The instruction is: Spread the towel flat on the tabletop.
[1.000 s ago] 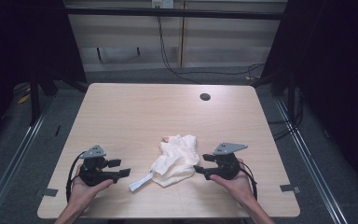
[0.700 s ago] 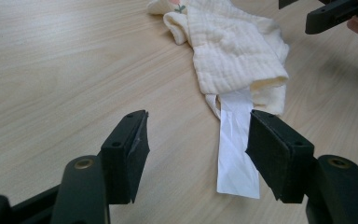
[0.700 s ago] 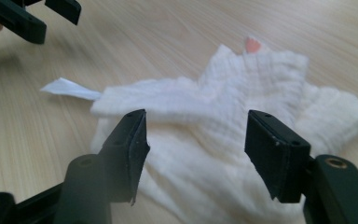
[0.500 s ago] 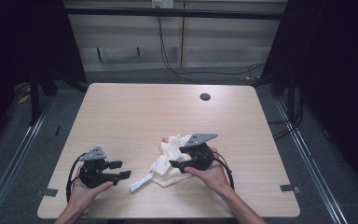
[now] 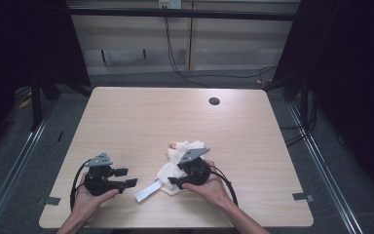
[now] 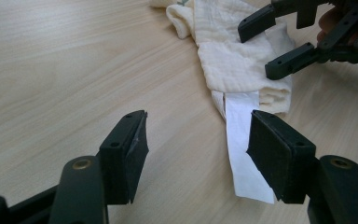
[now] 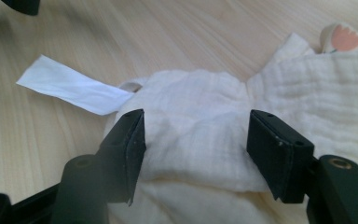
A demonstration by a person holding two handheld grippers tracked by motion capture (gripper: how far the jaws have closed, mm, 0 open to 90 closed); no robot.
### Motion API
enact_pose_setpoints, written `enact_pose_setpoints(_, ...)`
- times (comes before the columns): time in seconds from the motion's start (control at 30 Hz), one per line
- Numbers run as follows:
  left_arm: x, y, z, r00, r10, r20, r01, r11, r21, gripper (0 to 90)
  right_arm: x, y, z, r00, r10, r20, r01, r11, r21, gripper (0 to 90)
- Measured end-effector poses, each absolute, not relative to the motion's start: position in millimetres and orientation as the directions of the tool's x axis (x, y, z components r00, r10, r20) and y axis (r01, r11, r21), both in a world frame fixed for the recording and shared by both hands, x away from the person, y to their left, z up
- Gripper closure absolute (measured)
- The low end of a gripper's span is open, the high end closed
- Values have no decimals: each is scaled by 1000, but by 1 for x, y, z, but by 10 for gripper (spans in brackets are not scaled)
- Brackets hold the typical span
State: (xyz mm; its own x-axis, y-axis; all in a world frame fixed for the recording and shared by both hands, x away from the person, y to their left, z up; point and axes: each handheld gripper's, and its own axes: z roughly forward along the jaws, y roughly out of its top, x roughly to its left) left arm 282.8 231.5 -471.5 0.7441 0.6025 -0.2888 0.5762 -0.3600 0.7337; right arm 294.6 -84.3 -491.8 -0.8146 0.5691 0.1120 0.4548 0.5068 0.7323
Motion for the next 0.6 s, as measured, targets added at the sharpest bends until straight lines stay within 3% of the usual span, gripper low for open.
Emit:
enact_pose_setpoints(0.13, 283, 230, -472, 751, 596, -284, 572, -372, 731, 373, 294, -81, -503, -810, 575, 113, 464, 511, 724, 428)
enact_pose_setpoints(0.37, 283, 231, -472, 747, 601, -285, 576, -369, 730, 372, 288, -81, -504, -824, 549, 136, 457, 505, 732, 685)
enact_pose_setpoints(0.6, 287, 228, -471, 745, 607, -276, 570, -366, 735, 374, 278, -85, -502, -860, 485, 155, 433, 535, 726, 733)
